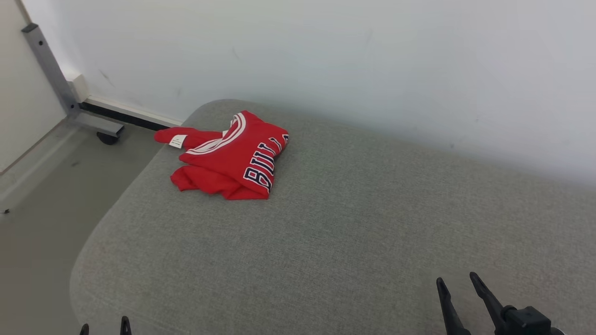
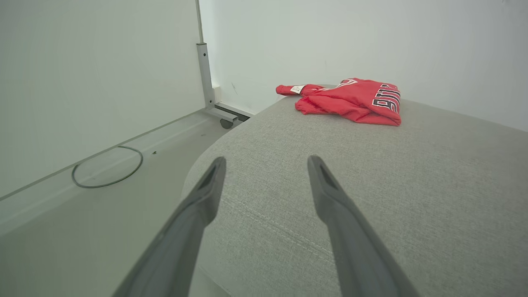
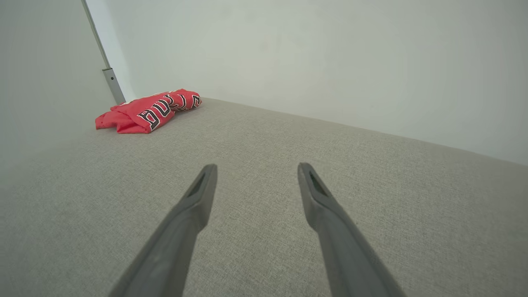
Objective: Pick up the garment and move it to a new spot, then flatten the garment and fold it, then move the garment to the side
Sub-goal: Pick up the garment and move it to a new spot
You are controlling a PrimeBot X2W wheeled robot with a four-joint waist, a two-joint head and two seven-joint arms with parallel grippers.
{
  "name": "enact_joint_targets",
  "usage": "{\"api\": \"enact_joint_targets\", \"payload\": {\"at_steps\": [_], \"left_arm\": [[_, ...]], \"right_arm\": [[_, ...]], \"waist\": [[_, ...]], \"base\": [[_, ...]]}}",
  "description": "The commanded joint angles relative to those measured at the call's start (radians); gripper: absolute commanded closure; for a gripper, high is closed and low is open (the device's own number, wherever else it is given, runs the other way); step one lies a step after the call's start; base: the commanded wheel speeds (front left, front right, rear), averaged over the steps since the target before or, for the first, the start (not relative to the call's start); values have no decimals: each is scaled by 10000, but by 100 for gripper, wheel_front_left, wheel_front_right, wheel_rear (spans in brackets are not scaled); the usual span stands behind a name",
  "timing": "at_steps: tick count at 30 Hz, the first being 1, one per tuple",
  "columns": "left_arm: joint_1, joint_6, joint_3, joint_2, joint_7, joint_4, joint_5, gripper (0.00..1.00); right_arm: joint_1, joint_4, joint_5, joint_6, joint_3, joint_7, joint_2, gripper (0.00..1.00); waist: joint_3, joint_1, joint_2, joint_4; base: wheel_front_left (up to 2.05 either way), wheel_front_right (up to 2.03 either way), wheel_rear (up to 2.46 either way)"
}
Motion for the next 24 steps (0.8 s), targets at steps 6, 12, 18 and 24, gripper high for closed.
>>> {"api": "enact_joint_targets", "payload": {"at_steps": [6,12,18,24], "left_arm": [[27,-66,41,7,-29,123,-41,0],[-170,-91,100,19,-29,373,-92,0],[-1055,-152,-149,337,-19,1511,-401,0],[-3157,-156,-443,711,927,2831,-1306,0]], "right_arm": [[-40,13,-59,2,6,-56,45,0],[-160,28,11,2,117,-65,-16,0],[-200,-5,25,2,81,-37,-63,0],[-552,-319,-98,2,195,159,-230,0]], "waist": [[19,0,0,512],[140,0,0,445],[369,0,0,238],[1179,0,0,-221]], "base": [[0,0,0],[0,0,0],[0,0,0],[0,0,0]]}}
